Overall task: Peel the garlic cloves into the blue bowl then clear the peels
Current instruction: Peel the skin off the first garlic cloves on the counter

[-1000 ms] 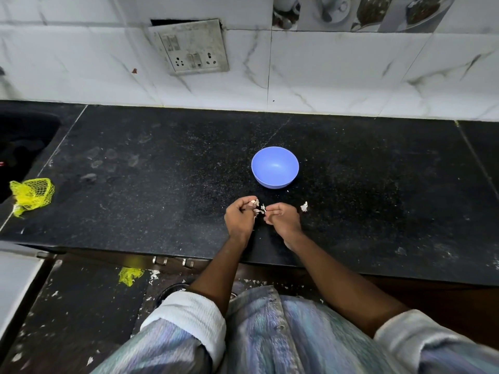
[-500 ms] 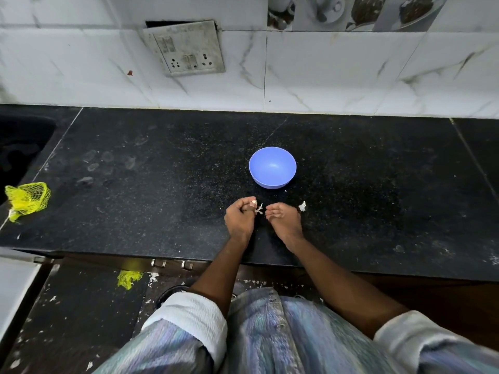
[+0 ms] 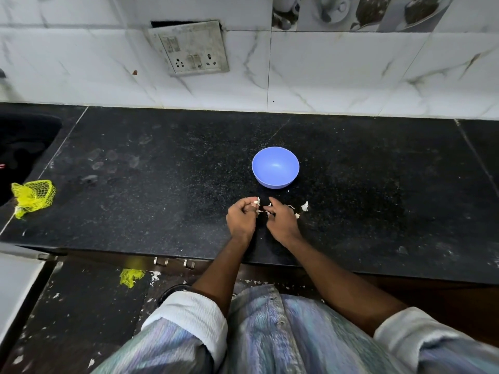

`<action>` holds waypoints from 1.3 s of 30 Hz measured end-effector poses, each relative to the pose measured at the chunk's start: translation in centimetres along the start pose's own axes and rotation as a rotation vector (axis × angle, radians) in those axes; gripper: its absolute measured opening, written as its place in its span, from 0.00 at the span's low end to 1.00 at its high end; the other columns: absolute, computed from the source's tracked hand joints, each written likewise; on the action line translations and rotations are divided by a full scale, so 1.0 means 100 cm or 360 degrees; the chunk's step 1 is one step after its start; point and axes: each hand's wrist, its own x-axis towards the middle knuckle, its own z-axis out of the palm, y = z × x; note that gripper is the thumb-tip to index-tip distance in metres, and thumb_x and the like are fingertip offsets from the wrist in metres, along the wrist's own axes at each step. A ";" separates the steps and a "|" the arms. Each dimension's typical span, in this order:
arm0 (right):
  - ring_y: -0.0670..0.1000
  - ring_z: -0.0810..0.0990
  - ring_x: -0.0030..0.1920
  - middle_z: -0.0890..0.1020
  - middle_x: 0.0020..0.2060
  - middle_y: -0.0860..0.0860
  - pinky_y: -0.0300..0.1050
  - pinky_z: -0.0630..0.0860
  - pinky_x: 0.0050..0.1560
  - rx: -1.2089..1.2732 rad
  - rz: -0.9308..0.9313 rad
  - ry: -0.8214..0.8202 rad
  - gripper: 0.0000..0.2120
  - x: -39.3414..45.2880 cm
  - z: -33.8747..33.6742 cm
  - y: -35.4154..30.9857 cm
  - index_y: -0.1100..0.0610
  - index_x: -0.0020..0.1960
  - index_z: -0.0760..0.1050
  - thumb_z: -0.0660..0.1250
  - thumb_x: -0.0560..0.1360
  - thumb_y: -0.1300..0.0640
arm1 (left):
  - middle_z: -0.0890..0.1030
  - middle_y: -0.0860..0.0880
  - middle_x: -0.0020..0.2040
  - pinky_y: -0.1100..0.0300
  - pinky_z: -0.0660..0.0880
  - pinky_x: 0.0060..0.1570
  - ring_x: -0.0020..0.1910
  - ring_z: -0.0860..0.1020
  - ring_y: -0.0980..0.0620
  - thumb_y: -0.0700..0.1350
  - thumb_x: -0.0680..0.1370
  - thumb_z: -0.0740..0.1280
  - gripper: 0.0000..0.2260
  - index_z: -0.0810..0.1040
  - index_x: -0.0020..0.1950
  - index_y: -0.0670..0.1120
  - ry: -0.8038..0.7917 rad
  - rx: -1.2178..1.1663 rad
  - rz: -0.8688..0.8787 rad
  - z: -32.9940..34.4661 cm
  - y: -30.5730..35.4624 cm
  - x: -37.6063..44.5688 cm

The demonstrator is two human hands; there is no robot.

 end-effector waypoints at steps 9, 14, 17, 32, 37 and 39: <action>0.46 0.85 0.45 0.88 0.43 0.48 0.47 0.82 0.51 0.0291 0.0113 0.0283 0.10 -0.002 -0.021 0.007 0.54 0.53 0.85 0.70 0.76 0.65 | 0.88 0.49 0.40 0.52 0.83 0.57 0.40 0.85 0.55 0.35 0.77 0.73 0.10 0.87 0.49 0.50 -0.0292 -0.0061 -0.0053 0.014 -0.004 -0.004; 0.46 0.84 0.37 0.88 0.38 0.51 0.45 0.82 0.40 0.0598 0.0132 0.0108 0.09 -0.007 -0.031 0.001 0.55 0.46 0.86 0.71 0.77 0.67 | 0.88 0.50 0.38 0.48 0.83 0.56 0.41 0.86 0.53 0.37 0.77 0.74 0.09 0.86 0.47 0.52 -0.0309 -0.0010 -0.0029 0.017 -0.004 -0.005; 0.48 0.85 0.37 0.87 0.37 0.51 0.46 0.84 0.42 0.0578 0.0149 0.0127 0.06 -0.009 -0.037 0.003 0.59 0.47 0.86 0.72 0.76 0.67 | 0.88 0.51 0.39 0.51 0.83 0.55 0.41 0.86 0.53 0.37 0.77 0.74 0.09 0.88 0.49 0.51 -0.0330 0.0036 0.0033 0.019 -0.002 -0.007; 0.52 0.86 0.37 0.87 0.34 0.55 0.50 0.86 0.47 0.0590 0.0302 0.0065 0.05 -0.008 -0.055 -0.010 0.60 0.43 0.86 0.72 0.74 0.66 | 0.88 0.57 0.42 0.64 0.81 0.49 0.42 0.85 0.63 0.36 0.76 0.76 0.08 0.90 0.50 0.49 -0.0302 0.0248 0.0322 0.012 0.008 -0.012; 0.55 0.88 0.39 0.86 0.33 0.53 0.49 0.86 0.46 0.0448 0.0292 0.0049 0.07 -0.004 -0.058 -0.017 0.58 0.40 0.86 0.71 0.74 0.65 | 0.88 0.59 0.44 0.59 0.82 0.49 0.43 0.85 0.63 0.40 0.77 0.76 0.09 0.90 0.51 0.53 -0.0324 0.0427 0.0480 0.009 0.009 -0.009; 0.55 0.88 0.39 0.87 0.33 0.52 0.47 0.86 0.45 0.0441 0.0291 0.0051 0.08 -0.004 -0.061 -0.020 0.58 0.40 0.86 0.70 0.75 0.66 | 0.88 0.58 0.45 0.60 0.82 0.48 0.42 0.84 0.64 0.40 0.77 0.76 0.09 0.90 0.52 0.53 -0.0341 0.0479 0.0521 0.008 0.014 -0.011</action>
